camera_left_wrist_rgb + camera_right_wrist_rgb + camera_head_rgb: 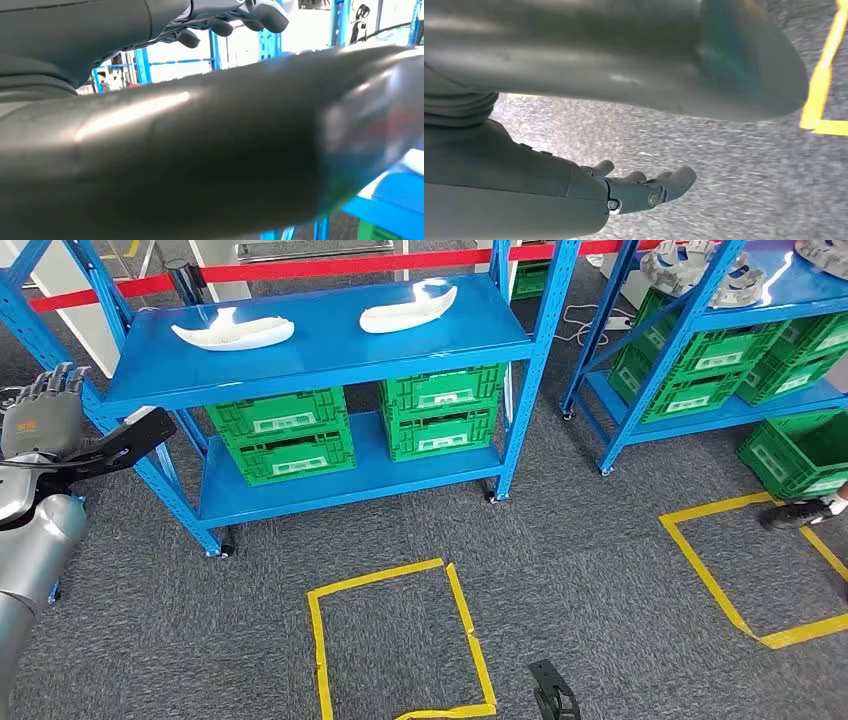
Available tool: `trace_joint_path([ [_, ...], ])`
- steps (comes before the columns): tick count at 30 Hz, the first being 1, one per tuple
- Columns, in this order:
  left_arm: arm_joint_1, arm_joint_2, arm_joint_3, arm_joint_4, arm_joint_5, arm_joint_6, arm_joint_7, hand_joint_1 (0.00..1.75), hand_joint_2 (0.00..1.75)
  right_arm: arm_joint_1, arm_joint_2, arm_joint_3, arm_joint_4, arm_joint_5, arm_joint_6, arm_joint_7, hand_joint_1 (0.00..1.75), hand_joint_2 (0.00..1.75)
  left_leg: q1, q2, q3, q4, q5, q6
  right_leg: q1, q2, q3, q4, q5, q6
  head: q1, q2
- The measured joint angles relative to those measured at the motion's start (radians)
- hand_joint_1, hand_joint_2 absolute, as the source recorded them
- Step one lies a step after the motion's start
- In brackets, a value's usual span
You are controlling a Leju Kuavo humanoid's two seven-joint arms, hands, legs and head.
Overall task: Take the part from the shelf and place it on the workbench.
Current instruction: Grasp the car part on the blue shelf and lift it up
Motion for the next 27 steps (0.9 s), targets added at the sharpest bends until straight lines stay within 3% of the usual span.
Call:
trace_joint_path([
  [1,-0.001,-0.002,-0.001,0.0,0.0,-0.001,0.001,0.0,0.0,0.001,0.0,-0.001,0.0,0.0,0.0,0.0,0.0,0.0,0.0,0.0,0.013,0.0,-0.011,-0.001,0.0,0.0,0.0,-0.039,0.047,-0.002,0.0,0.0],
  [4,0.0,-0.013,-0.006,0.007,0.0,-0.004,0.005,0.0,0.0,0.011,-0.001,-0.005,0.004,-0.002,0.001,-0.002,0.0,0.0,-0.006,-0.006,0.063,0.002,-0.067,-0.013,0.005,0.0,0.0,-0.158,0.251,-0.013,0.0,0.0],
  [5,-0.002,-0.016,-0.008,0.006,0.0,-0.006,0.006,0.0,0.0,0.014,-0.001,-0.006,0.005,-0.002,0.001,-0.003,0.0,0.0,-0.007,-0.008,0.079,0.003,-0.083,-0.019,0.007,0.0,0.003,-0.166,0.279,-0.018,0.0,0.0],
  [7,-0.016,-0.019,-0.009,-0.004,0.001,-0.008,0.007,0.0,0.0,0.009,0.0,-0.007,0.005,-0.002,0.001,-0.004,0.0,0.0,-0.006,-0.009,0.077,0.044,-0.078,-0.031,0.007,0.001,0.023,-0.152,0.248,-0.03,-0.001,0.0],
  [8,-0.027,-0.02,-0.01,-0.01,0.001,-0.008,0.007,0.0,0.0,0.005,0.0,-0.008,0.005,-0.002,0.0,-0.005,0.0,0.0,-0.004,-0.006,0.058,0.095,-0.058,-0.037,0.005,0.001,0.039,-0.153,0.231,-0.036,-0.001,0.0],
  [10,-0.041,-0.023,-0.015,-0.012,0.001,-0.009,0.007,0.0,0.0,-0.003,0.0,-0.01,0.005,-0.002,-0.001,-0.007,0.0,0.0,-0.002,0.002,-0.025,0.231,-0.033,-0.05,-0.002,0.003,0.082,-0.161,0.199,-0.045,-0.003,0.0],
  [11,-0.041,-0.024,-0.018,-0.009,0.001,-0.009,0.007,0.0,0.0,-0.003,-0.001,-0.011,0.005,-0.002,-0.001,-0.008,0.0,0.0,0.001,0.006,-0.071,0.288,-0.046,-0.057,-0.003,0.005,0.107,-0.168,0.182,-0.046,-0.004,0.0],
  [12,-0.036,-0.025,-0.02,-0.006,0.001,-0.01,0.007,0.0,0.0,-0.002,-0.001,-0.012,0.005,-0.002,-0.001,-0.007,0.0,0.0,0.004,0.008,-0.115,0.323,-0.08,-0.061,-0.005,0.007,0.135,-0.175,0.165,-0.045,-0.005,0.0],
  [14,-0.024,-0.025,-0.023,0.0,0.001,-0.01,0.006,0.0,0.0,0.005,-0.001,-0.014,0.005,-0.004,-0.001,-0.007,0.0,0.0,0.009,0.01,-0.189,0.326,-0.17,-0.063,-0.007,0.013,0.194,-0.192,0.13,-0.043,-0.005,0.0],
  [15,-0.021,-0.025,-0.024,0.002,0.001,-0.011,0.005,0.0,0.0,0.008,0.0,-0.014,0.005,-0.005,-0.002,-0.007,0.0,0.0,0.009,0.011,-0.218,0.299,-0.193,-0.062,-0.008,0.016,0.224,-0.2,0.113,-0.042,-0.005,0.0],
  [16,-0.019,-0.025,-0.024,0.004,0.001,-0.011,0.003,0.0,0.0,0.011,0.0,-0.014,0.005,-0.006,-0.002,-0.007,0.0,0.0,0.009,0.012,-0.242,0.253,-0.169,-0.058,-0.008,0.018,0.254,-0.208,0.094,-0.04,-0.005,0.0],
  [19,-0.016,-0.023,-0.025,0.008,0.002,-0.011,-0.001,0.0,0.0,0.015,0.001,-0.015,0.005,-0.007,-0.002,-0.008,0.0,0.0,0.006,0.015,-0.272,0.138,-0.022,-0.048,-0.008,0.019,0.304,-0.219,0.062,-0.036,-0.005,0.0],
  [22,-0.014,-0.023,-0.025,0.009,0.002,-0.011,-0.001,0.0,0.0,0.016,0.002,-0.015,0.005,-0.007,-0.002,-0.008,0.0,0.0,0.006,0.015,-0.274,0.126,0.004,-0.046,-0.009,0.019,0.305,-0.221,0.059,-0.035,-0.005,0.0],
  [24,-0.004,-0.022,-0.027,0.019,0.007,-0.01,-0.007,0.0,0.0,0.019,0.003,-0.016,0.01,-0.007,-0.001,-0.009,0.0,0.0,0.0,0.018,-0.278,0.079,0.125,-0.042,-0.01,0.022,0.321,-0.223,0.045,-0.028,-0.005,0.0],
  [25,-0.001,-0.022,-0.029,0.016,0.025,-0.014,-0.023,0.0,0.0,0.018,0.004,-0.016,0.012,-0.006,-0.002,-0.01,0.0,0.0,-0.004,0.019,-0.275,0.06,0.171,-0.034,-0.01,0.022,0.331,-0.222,0.041,-0.02,-0.004,0.0],
  [26,0.011,-0.023,-0.03,0.013,0.068,-0.034,-0.063,0.0,0.0,0.016,0.005,-0.017,0.014,-0.004,-0.002,-0.012,0.0,0.0,-0.006,0.02,-0.242,0.03,0.198,-0.024,-0.009,0.018,0.304,-0.152,0.045,-0.009,0.001,0.0],
  [27,0.025,-0.025,-0.031,0.008,0.116,-0.062,-0.106,0.0,0.0,0.013,0.005,-0.019,0.013,-0.003,-0.002,-0.014,0.0,0.0,-0.005,0.019,-0.196,0.017,0.165,-0.013,-0.008,0.013,0.26,-0.076,0.04,0.0,0.006,0.0],
])
